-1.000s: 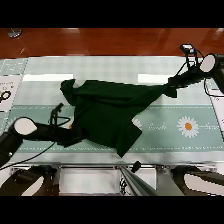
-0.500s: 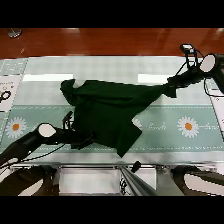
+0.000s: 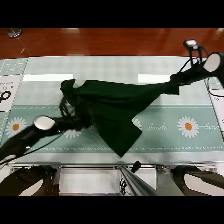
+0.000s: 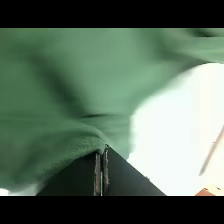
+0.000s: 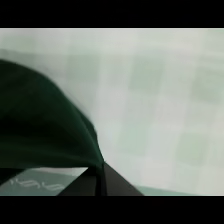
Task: Fold the shirts.
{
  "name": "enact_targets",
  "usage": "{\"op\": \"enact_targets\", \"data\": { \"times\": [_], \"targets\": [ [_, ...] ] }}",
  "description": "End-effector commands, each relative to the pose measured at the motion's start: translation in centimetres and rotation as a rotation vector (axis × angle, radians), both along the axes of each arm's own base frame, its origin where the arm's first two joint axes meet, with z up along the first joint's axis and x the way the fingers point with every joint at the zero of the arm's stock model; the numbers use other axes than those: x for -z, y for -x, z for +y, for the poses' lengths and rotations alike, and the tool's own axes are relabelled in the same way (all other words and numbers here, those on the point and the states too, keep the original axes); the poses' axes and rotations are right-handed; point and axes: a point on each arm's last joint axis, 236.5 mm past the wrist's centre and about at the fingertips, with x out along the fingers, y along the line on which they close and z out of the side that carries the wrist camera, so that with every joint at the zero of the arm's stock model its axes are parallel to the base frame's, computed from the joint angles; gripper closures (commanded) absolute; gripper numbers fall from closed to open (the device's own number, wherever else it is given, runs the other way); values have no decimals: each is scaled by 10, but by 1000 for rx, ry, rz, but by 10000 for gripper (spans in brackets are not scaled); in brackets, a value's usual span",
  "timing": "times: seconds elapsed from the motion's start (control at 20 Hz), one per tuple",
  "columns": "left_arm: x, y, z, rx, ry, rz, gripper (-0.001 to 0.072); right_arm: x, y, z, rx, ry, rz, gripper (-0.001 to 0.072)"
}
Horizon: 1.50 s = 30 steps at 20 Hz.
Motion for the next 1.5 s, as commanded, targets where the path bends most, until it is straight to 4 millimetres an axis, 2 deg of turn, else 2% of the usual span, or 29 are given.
{"op": "enact_targets", "data": {
  "times": [0.0, 0.05, 0.1, 0.15, 0.2, 0.25, 0.3, 0.35, 0.45, 0.55, 0.65, 0.75, 0.85, 0.95, 1.05, 1.2, 1.3, 1.45],
  "targets": [
    [-185, -35, 25, -73, 102, -496, 683, -93, -10, -15, 4, 74, -284, 691],
    [-265, -34, 57, -161, 110, -713, 683, -129, -3, -20, 12, 97, -368, 691],
    [-339, -20, 92, -254, 99, -916, 683, -170, 9, -24, 40, 99, -459, 691],
    [-411, 8, 128, -347, 45, -1133, 683, -209, 24, -27, 71, 85, -550, 691],
    [-464, 41, 154, -422, -14, -1290, 683, -251, 42, -27, 89, 65, -655, 691],
    [-505, 75, 168, -468, -68, -1406, 683, -291, 61, -27, 98, 51, -759, 691],
    [-529, 99, 168, -466, -108, -1462, 683, -332, 84, -27, 99, 46, -869, 692],
    [-542, 117, 161, -440, -147, -1484, 683, -366, 108, -27, 101, 43, -957, 691],
    [-563, 147, 149, -409, -249, -1533, 683, -423, 156, -35, 122, 74, -1105, 692],
    [-576, 168, 144, -425, -353, -1586, 683, -467, 200, -46, 152, 117, -1223, 692],
    [-575, 176, 136, -399, -399, -1584, 683, -488, 232, -51, 178, 127, -1268, 692],
    [-559, 175, 126, -338, -410, -1525, 683, -488, 248, -55, 196, 116, -1238, 692],
    [-535, 167, 124, -286, -453, -1430, 683, -481, 252, -58, 198, 145, -1195, 692],
    [-513, 158, 128, -269, -485, -1332, 683, -462, 244, -66, 209, 189, -1106, 692],
    [-490, 148, 141, -291, -527, -1216, 683, -425, 222, -68, 198, 210, -940, 691],
    [-429, 122, 171, -306, -595, -934, 683, -364, 178, -68, 188, 212, -680, 691],
    [-386, 96, 184, -283, -594, -789, 683, -319, 137, -56, 144, 180, -533, 691],
    [-297, 52, 198, -208, -563, -555, 682, -232, 72, -39, 80, 141, -290, 691]
  ]
}}
